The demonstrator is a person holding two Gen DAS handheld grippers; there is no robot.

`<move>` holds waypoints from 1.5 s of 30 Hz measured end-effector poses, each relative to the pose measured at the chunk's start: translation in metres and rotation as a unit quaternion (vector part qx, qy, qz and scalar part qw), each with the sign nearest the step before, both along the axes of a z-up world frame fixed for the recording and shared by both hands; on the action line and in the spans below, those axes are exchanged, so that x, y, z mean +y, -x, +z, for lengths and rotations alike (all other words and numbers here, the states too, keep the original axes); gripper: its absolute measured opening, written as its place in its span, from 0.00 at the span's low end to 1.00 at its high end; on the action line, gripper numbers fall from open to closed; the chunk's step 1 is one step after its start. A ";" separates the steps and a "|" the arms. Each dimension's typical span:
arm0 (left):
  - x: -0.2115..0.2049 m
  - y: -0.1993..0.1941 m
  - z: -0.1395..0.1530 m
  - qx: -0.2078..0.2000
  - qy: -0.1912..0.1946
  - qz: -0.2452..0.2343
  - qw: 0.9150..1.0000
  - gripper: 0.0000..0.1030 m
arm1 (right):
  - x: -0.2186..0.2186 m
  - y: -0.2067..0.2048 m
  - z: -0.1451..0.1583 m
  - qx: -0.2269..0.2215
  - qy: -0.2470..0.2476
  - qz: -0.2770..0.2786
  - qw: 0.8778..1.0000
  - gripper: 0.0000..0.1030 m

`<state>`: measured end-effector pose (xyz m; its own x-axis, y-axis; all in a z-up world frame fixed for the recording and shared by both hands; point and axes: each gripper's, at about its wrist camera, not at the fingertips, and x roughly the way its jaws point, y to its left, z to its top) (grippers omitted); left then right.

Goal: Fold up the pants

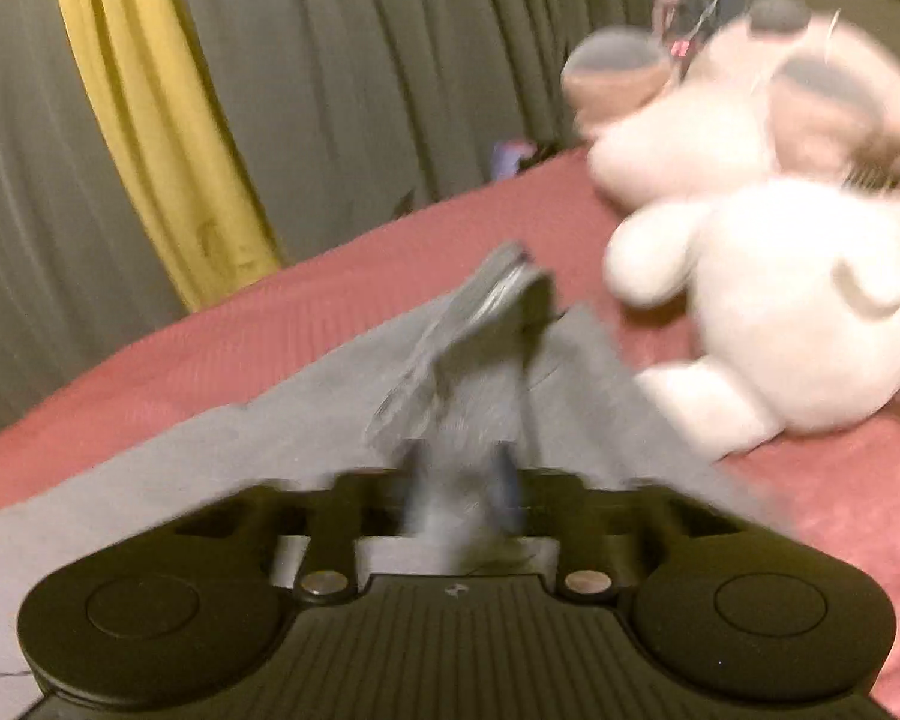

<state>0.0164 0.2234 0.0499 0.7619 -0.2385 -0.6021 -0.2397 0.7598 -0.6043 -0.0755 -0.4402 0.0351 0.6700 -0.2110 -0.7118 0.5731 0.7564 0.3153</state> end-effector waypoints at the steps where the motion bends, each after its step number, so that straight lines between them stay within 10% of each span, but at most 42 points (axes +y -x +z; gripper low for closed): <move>1: -0.002 -0.005 -0.005 0.010 0.003 -0.006 1.000 0.63 | 0.000 -0.002 -0.006 -0.005 -0.015 0.006 1.000 0.87; 9: 0.001 -0.032 -0.040 0.071 0.022 0.010 0.997 0.62 | -0.022 -0.012 -0.068 0.040 -0.140 -0.024 0.989 0.96; 23: 0.007 -0.078 -0.060 0.086 0.035 0.021 0.995 0.62 | 0.010 -0.054 -0.071 0.130 0.016 0.032 0.991 0.96; 30: 0.006 -0.081 -0.056 0.079 0.016 0.013 0.997 0.26 | 0.006 -0.042 -0.060 0.112 0.069 -0.007 0.991 0.94; 32: 0.005 -0.081 -0.052 0.074 0.017 0.011 0.997 0.21 | 0.002 -0.040 -0.058 0.100 0.057 -0.010 0.993 0.80; 34: 0.003 -0.079 -0.047 0.063 0.010 0.006 0.998 0.18 | -0.002 -0.042 -0.056 0.078 0.032 -0.009 0.996 0.35; 37: 0.003 -0.075 -0.036 0.043 0.005 -0.004 0.999 0.16 | -0.005 -0.047 -0.052 0.085 0.031 -0.037 0.995 0.16; 45: 0.011 -0.064 -0.012 0.009 0.026 -0.001 1.000 0.12 | -0.023 -0.026 -0.030 0.023 -0.005 -0.087 0.996 0.10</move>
